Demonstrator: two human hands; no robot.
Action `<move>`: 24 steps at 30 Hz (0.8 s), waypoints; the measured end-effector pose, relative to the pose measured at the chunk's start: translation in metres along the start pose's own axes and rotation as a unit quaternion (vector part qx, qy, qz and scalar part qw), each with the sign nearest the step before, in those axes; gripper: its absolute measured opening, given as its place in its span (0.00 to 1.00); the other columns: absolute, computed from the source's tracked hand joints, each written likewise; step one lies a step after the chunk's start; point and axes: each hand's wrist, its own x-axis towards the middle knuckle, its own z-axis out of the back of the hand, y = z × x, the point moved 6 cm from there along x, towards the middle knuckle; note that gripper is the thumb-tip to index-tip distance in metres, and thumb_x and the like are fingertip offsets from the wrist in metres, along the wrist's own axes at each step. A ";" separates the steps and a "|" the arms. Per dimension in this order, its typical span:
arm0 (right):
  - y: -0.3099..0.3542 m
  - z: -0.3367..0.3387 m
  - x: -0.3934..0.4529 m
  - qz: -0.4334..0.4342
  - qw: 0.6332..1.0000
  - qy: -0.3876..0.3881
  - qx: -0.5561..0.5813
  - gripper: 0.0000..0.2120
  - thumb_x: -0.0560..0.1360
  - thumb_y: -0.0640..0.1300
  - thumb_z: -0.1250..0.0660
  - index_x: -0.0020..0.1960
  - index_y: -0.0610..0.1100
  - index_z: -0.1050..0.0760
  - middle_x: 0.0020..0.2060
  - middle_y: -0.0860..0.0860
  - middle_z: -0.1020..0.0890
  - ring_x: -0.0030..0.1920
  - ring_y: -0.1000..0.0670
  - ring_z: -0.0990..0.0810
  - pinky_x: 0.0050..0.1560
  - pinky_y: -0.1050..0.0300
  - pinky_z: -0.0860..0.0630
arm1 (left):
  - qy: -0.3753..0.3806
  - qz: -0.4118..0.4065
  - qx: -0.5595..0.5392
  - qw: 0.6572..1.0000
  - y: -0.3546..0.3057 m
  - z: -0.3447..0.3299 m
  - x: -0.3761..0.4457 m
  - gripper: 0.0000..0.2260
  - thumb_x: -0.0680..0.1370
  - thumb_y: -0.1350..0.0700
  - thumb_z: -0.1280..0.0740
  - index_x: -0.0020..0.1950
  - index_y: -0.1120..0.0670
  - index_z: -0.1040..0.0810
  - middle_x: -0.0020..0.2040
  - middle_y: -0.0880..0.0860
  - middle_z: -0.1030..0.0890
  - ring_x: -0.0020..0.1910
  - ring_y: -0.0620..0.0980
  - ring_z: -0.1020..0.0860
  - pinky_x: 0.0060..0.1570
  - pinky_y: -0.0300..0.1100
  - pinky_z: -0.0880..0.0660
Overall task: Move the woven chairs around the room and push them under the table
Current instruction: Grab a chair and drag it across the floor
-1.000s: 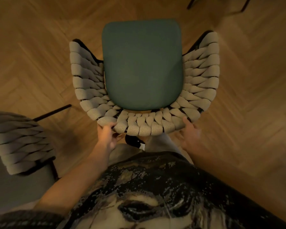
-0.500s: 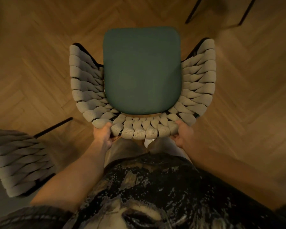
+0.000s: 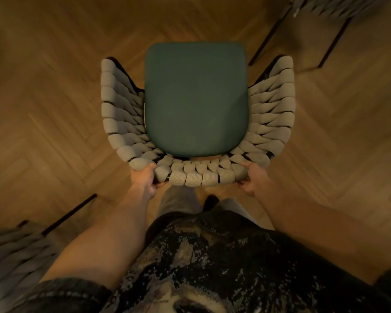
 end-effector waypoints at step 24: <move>0.308 -0.182 0.048 -0.006 1.000 0.024 -0.019 0.20 0.81 0.44 0.32 0.71 0.42 0.30 0.59 0.40 0.21 0.54 0.40 0.20 0.37 0.45 0.22 | 0.013 -0.004 0.010 1.000 -0.272 -0.243 0.052 0.25 0.80 0.64 0.33 0.74 0.50 0.35 0.63 0.59 0.25 0.55 0.61 0.21 0.30 0.55 0.19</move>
